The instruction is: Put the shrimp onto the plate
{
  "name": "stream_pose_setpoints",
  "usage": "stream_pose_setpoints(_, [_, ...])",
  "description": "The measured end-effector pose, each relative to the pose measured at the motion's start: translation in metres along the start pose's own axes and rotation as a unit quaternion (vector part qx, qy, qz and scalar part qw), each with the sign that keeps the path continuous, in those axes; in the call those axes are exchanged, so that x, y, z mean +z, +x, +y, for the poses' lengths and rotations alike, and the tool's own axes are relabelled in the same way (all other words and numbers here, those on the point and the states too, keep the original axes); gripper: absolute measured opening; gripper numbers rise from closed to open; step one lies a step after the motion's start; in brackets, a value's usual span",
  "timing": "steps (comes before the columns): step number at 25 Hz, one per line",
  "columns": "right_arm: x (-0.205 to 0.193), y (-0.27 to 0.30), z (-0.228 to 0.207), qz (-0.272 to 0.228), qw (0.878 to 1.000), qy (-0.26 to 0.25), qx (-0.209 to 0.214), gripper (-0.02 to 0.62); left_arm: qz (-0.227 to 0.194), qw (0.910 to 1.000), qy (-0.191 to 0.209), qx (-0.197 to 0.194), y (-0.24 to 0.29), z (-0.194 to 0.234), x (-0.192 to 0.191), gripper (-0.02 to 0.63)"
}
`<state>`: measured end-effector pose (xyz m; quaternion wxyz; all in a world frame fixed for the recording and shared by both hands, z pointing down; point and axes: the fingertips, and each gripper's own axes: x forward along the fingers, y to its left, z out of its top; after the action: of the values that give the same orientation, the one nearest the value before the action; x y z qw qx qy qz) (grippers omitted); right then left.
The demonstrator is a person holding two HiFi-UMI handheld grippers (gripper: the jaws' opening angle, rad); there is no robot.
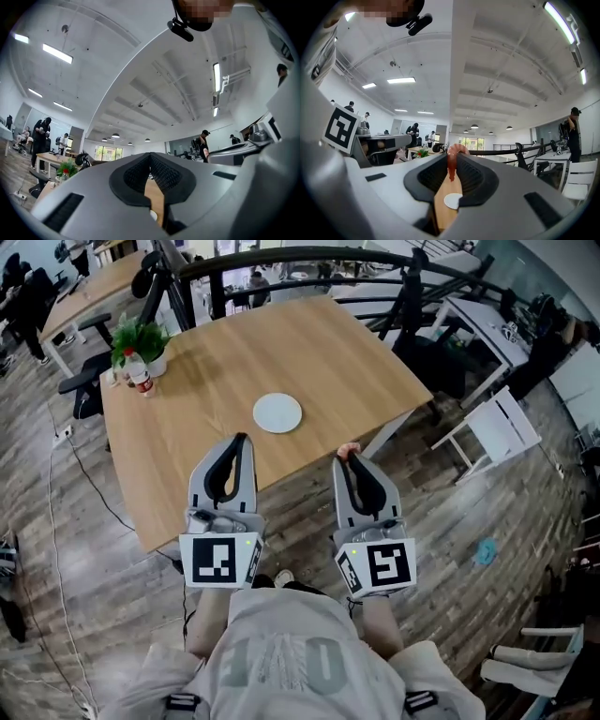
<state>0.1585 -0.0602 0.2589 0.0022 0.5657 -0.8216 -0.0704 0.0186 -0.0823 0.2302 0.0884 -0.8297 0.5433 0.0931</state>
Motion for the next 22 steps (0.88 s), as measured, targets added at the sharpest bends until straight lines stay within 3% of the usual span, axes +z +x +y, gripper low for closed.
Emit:
stream_pose_setpoints(5, [-0.023,0.040,-0.008,0.023,0.999,0.024,0.013,0.066,0.033,0.9993,0.002,0.017,0.020,0.019,-0.022,0.009])
stream_pose_setpoints(9, [-0.038,0.071,-0.005,0.045,0.998,0.035,0.023,0.066,0.032,0.9993,-0.005,0.018,0.042,0.041,-0.034,0.009])
stream_pose_setpoints(22, [-0.046,0.171,-0.015,0.071,0.997,0.016,-0.012,0.066,0.033,0.9986,-0.026,-0.033,0.147,0.092,-0.063,0.009])
